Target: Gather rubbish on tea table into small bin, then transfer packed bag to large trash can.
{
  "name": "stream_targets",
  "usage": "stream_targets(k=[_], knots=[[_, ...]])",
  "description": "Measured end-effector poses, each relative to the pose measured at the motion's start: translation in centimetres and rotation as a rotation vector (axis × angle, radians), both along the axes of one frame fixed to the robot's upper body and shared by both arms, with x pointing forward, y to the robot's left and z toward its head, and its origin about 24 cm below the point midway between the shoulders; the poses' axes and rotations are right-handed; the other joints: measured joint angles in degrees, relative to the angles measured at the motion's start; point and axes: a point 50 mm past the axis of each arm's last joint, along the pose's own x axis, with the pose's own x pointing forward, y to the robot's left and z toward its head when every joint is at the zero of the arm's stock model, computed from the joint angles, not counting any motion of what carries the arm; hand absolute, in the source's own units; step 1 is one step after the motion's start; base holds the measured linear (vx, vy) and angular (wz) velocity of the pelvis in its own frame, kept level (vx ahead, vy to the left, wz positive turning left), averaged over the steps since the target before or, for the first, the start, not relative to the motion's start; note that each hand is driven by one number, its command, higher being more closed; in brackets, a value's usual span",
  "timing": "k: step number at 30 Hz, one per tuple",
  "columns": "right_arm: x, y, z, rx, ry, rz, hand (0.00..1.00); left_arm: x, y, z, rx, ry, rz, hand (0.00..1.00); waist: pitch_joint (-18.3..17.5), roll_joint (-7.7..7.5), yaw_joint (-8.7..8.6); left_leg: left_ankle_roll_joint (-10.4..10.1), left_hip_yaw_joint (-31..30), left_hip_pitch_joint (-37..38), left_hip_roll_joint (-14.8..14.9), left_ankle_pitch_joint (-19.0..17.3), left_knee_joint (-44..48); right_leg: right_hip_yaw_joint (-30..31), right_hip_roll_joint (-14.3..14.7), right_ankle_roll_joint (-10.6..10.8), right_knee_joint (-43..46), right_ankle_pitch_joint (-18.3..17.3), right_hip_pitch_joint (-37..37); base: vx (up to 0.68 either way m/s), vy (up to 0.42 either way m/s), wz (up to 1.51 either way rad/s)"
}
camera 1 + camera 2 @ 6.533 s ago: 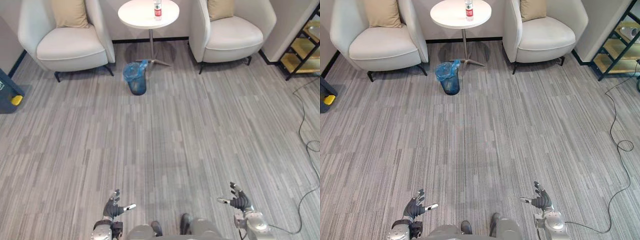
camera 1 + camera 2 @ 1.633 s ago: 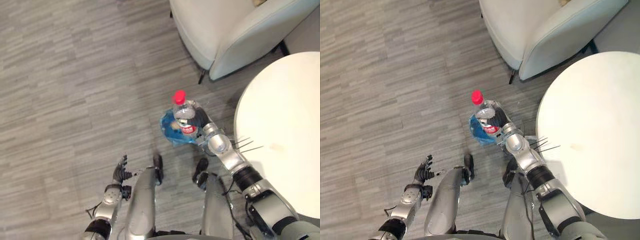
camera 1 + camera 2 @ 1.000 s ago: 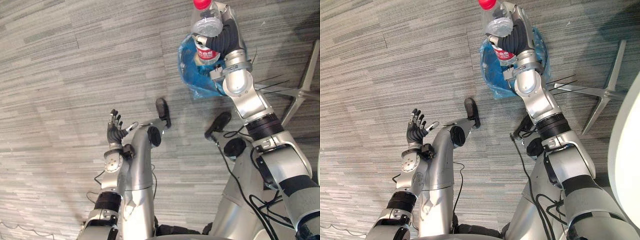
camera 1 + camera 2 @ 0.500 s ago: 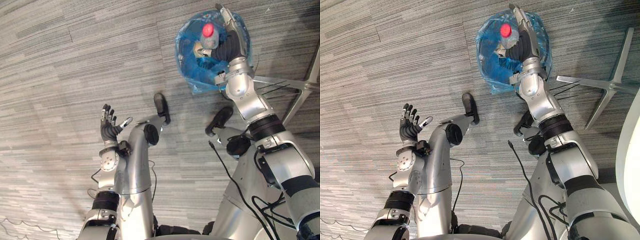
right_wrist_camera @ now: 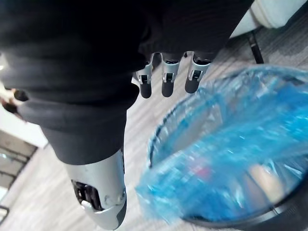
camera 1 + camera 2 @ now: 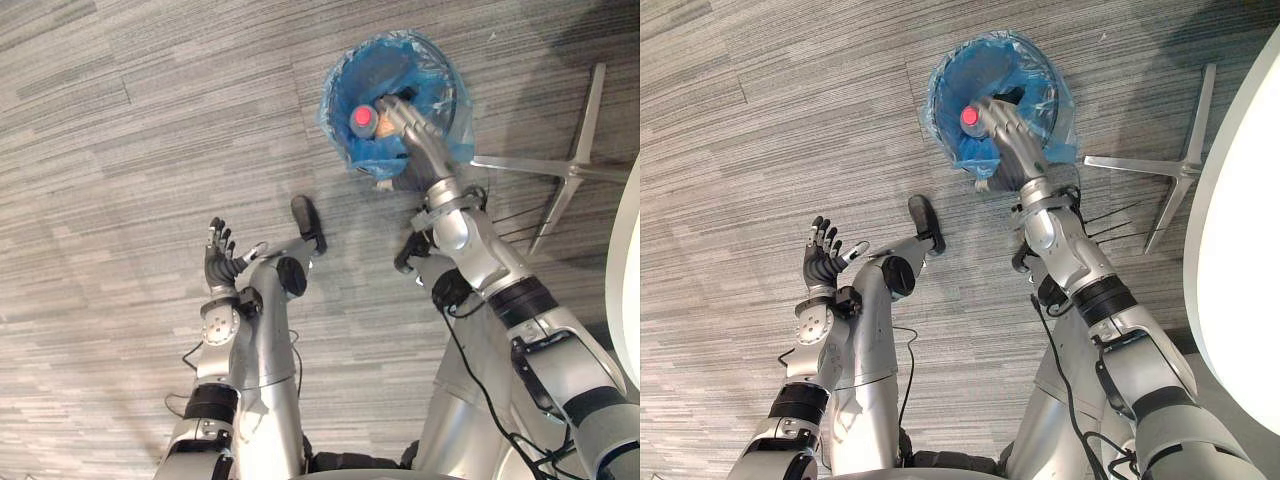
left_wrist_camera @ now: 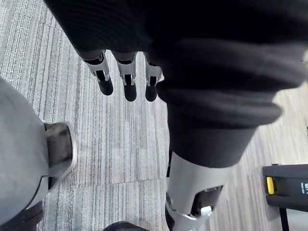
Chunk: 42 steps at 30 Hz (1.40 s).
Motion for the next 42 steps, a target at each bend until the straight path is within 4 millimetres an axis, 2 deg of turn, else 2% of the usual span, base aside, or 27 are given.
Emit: stream_targets(k=[1,2,5,12,17,22,26,27,30,31,33,36,38,41,42], knots=[[0.3,0.0,-0.5,-0.034,0.021,-0.016,0.00,0.0,0.0,0.0,0.000,0.000,0.000,0.00,0.00,0.00,0.01,0.00,0.00,-0.01,-0.02,0.00,-0.09,-0.02,0.00,-0.06,0.00,-0.05,-0.05,-0.05,0.017,0.02],[0.4,0.0,-0.7,-0.042,0.031,-0.026,1.00,0.0,0.0,0.0,0.000,0.000,0.000,0.00,0.00,0.00,0.03,0.00,0.00,-0.02,-0.03,-0.01,-0.14,-0.02,0.00,-0.07,-0.01,-0.07,-0.08,-0.07,0.023,0.02],[1.4,-0.5,-0.9,-0.069,0.068,-0.083,1.00,0.0,0.1,0.1,-0.008,-0.008,0.003,0.00,0.00,0.00,0.06,-0.01,-0.01,-0.73,-0.06,-0.01,-0.21,0.04,0.00,-0.12,0.08,-0.12,-0.88,-0.07,0.027,0.01],[2.4,-0.7,1.0,-0.087,0.056,-0.121,1.00,0.7,0.1,1.1,-0.027,-0.052,0.012,0.00,0.00,0.00,1.26,0.13,-0.63,-2.90,-0.02,0.29,0.74,0.35,-0.27,-0.73,2.23,-0.56,-3.28,-0.08,0.026,0.04],[1.2,0.8,2.6,0.017,-0.014,-0.031,1.00,0.7,0.2,1.1,-0.026,-0.049,0.014,0.00,-0.01,-0.02,1.12,0.06,-0.97,-2.58,0.24,0.31,1.02,0.29,0.18,-0.55,2.10,-0.71,-2.70,-0.09,0.028,-0.03],[-0.3,1.3,2.8,0.211,-0.021,0.036,1.00,0.6,-0.4,0.0,-0.030,0.015,-0.002,0.00,-0.07,-0.15,0.98,0.03,-1.00,1.09,0.78,0.29,0.74,0.00,1.01,-0.76,0.88,-0.57,1.37,-0.10,0.033,-0.08],[-2.1,1.5,1.8,0.473,0.036,0.098,1.00,0.2,-1.2,-0.9,0.025,0.074,-0.049,0.00,-0.09,-1.09,-0.23,-0.56,-0.88,10.12,0.27,0.69,-3.36,-1.44,1.77,-0.54,-3.27,-0.34,10.83,-0.09,0.004,-0.01],[-2.8,1.4,0.9,0.553,0.065,0.110,1.00,0.0,-1.3,-1.3,0.048,0.089,-0.063,0.00,-0.11,-2.44,-0.32,-0.93,-0.17,14.36,-0.02,0.99,-5.63,-1.49,2.10,-0.62,-5.18,0.02,14.51,-0.07,-0.033,-0.02],[-4.7,1.8,-1.4,0.699,0.138,0.146,1.00,-1.3,-1.6,-2.9,0.075,0.155,-0.095,0.00,-1.02,-4.22,-0.41,-1.60,0.47,24.67,-0.31,1.98,-11.93,-3.04,3.96,-0.23,-11.94,1.23,24.97,-0.02,-0.080,-0.09],[-5.5,2.1,-2.2,0.756,0.172,0.168,1.00,-2.0,-1.5,-3.8,0.078,0.186,-0.094,0.00,-1.83,-5.59,-0.54,-1.97,1.13,29.34,-1.14,2.89,-15.68,-3.17,4.41,0.22,-14.87,1.98,28.90,0.05,-0.108,-0.04],[-6.4,2.5,-3.1,0.825,0.212,0.204,1.00,-3.0,-1.4,-5.0,0.098,0.239,-0.106,0.00,-2.52,-6.71,-0.56,-2.71,1.50,36.72,-2.36,4.80,-21.89,-3.57,5.63,0.43,-20.21,3.48,35.60,0.12,-0.112,0.00],[-7.4,3.1,-4.2,0.871,0.275,0.251,1.00,-4.6,-1.1,-6.9,0.141,0.323,-0.143,0.00,-3.45,-7.22,-0.88,-3.50,1.87,46.96,-4.33,7.87,-31.56,-4.15,7.60,1.01,-28.73,6.36,44.84,0.17,-0.055,-0.04],[-7.8,3.0,-5.2,0.885,0.320,0.256,1.00,-5.8,-0.8,-8.0,0.155,0.374,-0.150,0.00,-6.14,-7.17,-0.87,-2.94,2.45,50.44,-5.11,9.72,-36.08,-4.18,8.59,0.78,-32.77,8.25,47.72,0.20,0.001,-0.11],[-8.7,3.1,-6.8,0.885,0.396,0.259,1.00,-7.5,-0.9,-9.2,0.171,0.429,-0.166,0.00,-9.34,-7.43,-0.90,-3.05,4.26,58.44,-6.14,11.00,-42.36,-3.19,10.63,1.67,-39.62,10.74,54.67,0.19,0.044,-0.30],[-9.3,3.5,-7.6,0.873,0.435,0.272,1.00,-8.3,-1.0,-9.7,0.183,0.454,-0.180,0.00,-11.79,-7.48,-0.97,-3.08,5.41,61.05,-6.50,11.15,-44.65,-2.30,11.35,2.07,-42.21,11.65,56.60,0.17,0.053,-0.48]])
